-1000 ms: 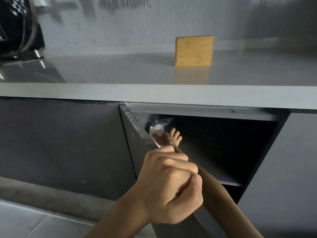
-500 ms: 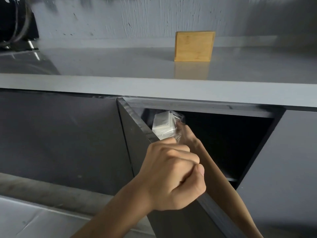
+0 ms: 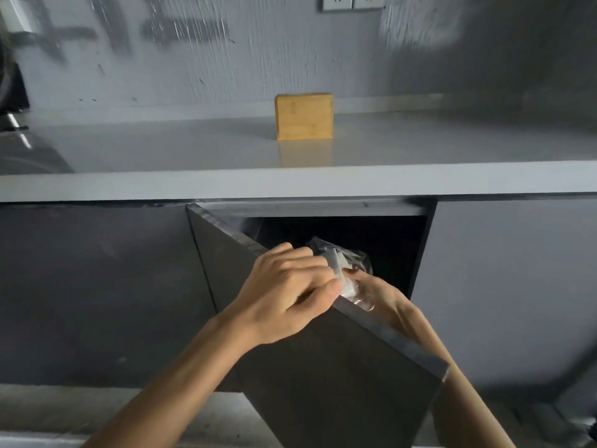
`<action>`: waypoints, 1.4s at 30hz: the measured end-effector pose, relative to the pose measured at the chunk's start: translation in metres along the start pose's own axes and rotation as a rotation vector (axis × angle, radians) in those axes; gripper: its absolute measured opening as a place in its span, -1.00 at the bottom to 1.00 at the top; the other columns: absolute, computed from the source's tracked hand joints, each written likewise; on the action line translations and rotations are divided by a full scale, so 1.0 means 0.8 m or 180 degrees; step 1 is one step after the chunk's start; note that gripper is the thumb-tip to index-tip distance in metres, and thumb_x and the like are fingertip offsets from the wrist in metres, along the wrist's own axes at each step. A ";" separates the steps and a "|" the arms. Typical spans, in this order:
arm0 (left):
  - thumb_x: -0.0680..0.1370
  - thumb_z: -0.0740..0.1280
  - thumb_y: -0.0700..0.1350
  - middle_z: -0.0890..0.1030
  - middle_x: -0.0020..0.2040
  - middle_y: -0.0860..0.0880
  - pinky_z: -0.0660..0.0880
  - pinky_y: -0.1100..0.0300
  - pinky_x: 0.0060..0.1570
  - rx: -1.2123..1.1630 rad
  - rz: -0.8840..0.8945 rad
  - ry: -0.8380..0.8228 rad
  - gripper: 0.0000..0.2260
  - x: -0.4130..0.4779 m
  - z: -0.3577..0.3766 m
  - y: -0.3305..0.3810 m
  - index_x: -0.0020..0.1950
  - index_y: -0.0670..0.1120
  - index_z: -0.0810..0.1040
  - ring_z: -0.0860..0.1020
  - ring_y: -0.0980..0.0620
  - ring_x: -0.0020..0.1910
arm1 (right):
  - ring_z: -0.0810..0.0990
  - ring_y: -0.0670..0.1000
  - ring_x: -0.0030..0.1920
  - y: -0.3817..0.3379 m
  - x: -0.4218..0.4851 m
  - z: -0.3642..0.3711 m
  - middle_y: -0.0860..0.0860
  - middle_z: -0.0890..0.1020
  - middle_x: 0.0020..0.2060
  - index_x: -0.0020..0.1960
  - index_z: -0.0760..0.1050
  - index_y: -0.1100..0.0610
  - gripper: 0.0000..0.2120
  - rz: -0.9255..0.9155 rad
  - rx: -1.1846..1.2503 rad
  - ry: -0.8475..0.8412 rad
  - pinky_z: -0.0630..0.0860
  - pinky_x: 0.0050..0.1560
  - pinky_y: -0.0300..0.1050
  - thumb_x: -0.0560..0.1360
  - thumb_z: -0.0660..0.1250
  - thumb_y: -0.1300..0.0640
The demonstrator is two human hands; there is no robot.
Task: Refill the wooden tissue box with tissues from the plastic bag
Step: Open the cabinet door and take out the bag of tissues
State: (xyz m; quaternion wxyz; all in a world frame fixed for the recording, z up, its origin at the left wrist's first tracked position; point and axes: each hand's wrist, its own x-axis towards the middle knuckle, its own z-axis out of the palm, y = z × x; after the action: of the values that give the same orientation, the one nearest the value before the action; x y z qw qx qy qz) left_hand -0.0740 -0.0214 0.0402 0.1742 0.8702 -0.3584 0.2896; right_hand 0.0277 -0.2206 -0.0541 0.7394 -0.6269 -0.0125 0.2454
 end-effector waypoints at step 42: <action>0.17 0.49 0.37 0.28 0.45 -0.17 0.10 -0.26 0.47 0.2793 -0.0308 0.1215 0.07 0.141 0.134 -0.066 0.56 0.00 0.17 0.32 -0.27 0.45 | 0.68 -0.01 -0.33 -0.067 -0.251 -0.026 0.09 0.71 -0.15 0.20 0.60 0.17 -0.67 -0.1041 0.0310 0.1271 0.61 -0.38 -0.19 0.45 0.40 0.16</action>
State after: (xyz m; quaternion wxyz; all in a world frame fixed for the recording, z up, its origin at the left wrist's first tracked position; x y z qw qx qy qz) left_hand 0.0694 -0.0993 0.0231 -0.1335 0.8086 -0.1230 0.5597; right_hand -0.1231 -0.3209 0.0497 0.7863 -0.6162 0.0445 -0.0057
